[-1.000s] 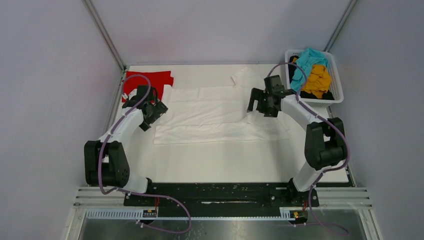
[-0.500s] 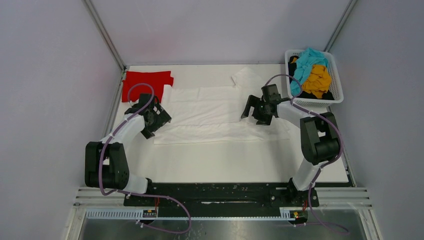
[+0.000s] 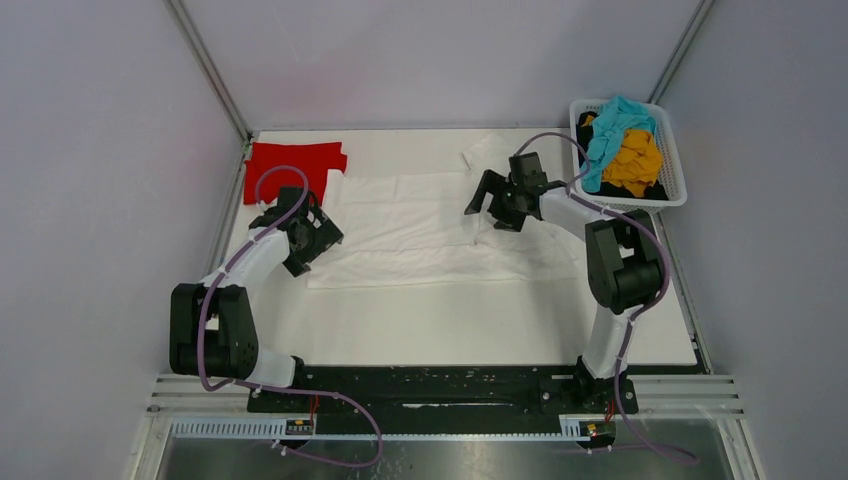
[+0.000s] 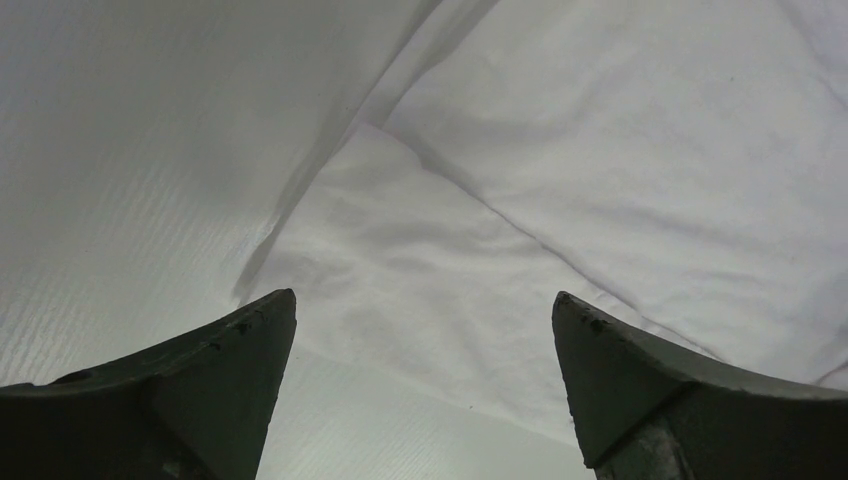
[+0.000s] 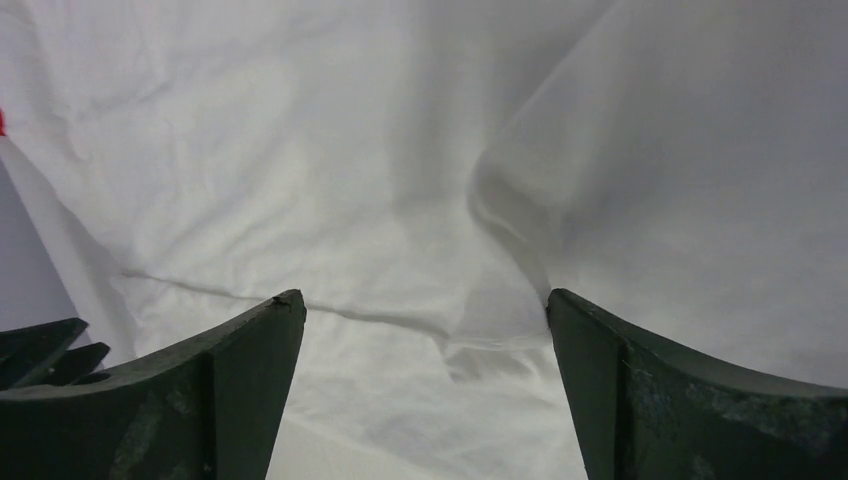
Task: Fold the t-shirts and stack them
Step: Fold the flattened tshirt in 1/3 of the way
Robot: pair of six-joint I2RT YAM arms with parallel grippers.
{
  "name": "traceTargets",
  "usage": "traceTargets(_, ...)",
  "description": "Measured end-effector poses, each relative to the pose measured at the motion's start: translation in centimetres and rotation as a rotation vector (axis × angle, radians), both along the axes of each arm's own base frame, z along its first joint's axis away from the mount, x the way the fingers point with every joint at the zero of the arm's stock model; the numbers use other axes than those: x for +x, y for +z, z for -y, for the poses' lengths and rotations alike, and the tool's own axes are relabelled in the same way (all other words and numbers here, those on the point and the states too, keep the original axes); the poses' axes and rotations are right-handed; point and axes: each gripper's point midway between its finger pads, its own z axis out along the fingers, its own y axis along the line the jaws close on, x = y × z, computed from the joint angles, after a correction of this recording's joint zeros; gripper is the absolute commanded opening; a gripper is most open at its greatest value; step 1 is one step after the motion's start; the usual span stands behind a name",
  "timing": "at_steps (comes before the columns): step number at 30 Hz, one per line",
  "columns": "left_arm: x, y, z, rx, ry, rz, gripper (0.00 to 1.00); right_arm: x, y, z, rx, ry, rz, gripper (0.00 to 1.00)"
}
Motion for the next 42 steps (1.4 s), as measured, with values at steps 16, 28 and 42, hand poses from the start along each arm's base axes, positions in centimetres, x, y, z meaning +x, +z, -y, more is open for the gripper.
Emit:
traceTargets(16,0.6,0.7,2.3,-0.050,-0.062,0.032,0.99,1.9,3.6,-3.5,0.040,0.032,0.097,1.00)
traceTargets(28,1.9,0.9,5.8,-0.090,-0.161,0.049,0.99,-1.0,2.4,-1.9,-0.030,0.064,0.072,1.00)
traceTargets(42,1.6,0.6,6.1,-0.087,-0.182,0.038,0.99,2.8,1.1,-7.3,-0.016,0.176,0.076,0.99)
